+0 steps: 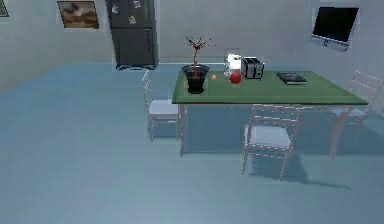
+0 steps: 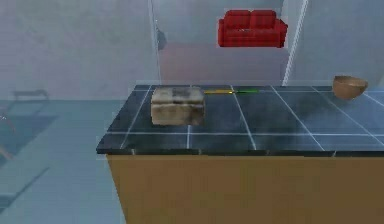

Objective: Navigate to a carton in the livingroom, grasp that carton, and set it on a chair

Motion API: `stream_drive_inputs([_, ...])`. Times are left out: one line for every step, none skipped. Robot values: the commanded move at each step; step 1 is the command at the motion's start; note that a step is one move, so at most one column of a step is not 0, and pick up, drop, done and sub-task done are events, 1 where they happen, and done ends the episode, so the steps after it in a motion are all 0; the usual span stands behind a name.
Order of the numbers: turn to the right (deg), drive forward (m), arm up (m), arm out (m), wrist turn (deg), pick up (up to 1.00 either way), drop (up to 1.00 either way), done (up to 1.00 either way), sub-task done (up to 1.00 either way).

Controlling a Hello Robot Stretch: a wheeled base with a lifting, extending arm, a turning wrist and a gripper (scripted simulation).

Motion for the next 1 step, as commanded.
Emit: stream_drive_inputs([0.0, 0.55, 0.00, 0.00, 0.0, 0.00, 0.00, 0.00, 0.00])
